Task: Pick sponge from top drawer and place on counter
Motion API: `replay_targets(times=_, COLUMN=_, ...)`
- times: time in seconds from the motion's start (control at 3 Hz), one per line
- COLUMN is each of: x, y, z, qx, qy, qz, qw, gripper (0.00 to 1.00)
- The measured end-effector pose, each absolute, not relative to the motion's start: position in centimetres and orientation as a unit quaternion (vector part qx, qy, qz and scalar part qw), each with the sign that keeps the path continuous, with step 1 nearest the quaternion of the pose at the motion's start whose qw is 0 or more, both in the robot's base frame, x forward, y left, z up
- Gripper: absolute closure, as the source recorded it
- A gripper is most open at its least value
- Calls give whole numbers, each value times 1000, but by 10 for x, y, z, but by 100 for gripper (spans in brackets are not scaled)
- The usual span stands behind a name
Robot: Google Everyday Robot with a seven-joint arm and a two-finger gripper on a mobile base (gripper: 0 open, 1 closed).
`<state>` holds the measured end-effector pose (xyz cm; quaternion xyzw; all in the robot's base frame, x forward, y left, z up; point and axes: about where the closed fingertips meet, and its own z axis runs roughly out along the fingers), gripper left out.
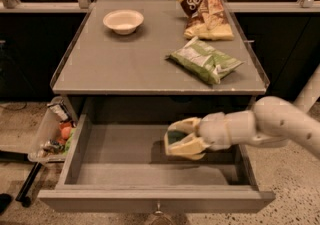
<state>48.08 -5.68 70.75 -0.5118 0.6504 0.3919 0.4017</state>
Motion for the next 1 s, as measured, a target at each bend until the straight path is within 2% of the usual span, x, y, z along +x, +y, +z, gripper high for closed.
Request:
replay_targets(times=0.33, x=502, y=-118, z=768, qx=-491, qy=641, qz=400, qw=434, gripper=100)
replay_targets(times=1.0, x=513, y=-129, z=798, qx=-503, qy=624, qz=390, qw=453, gripper=100)
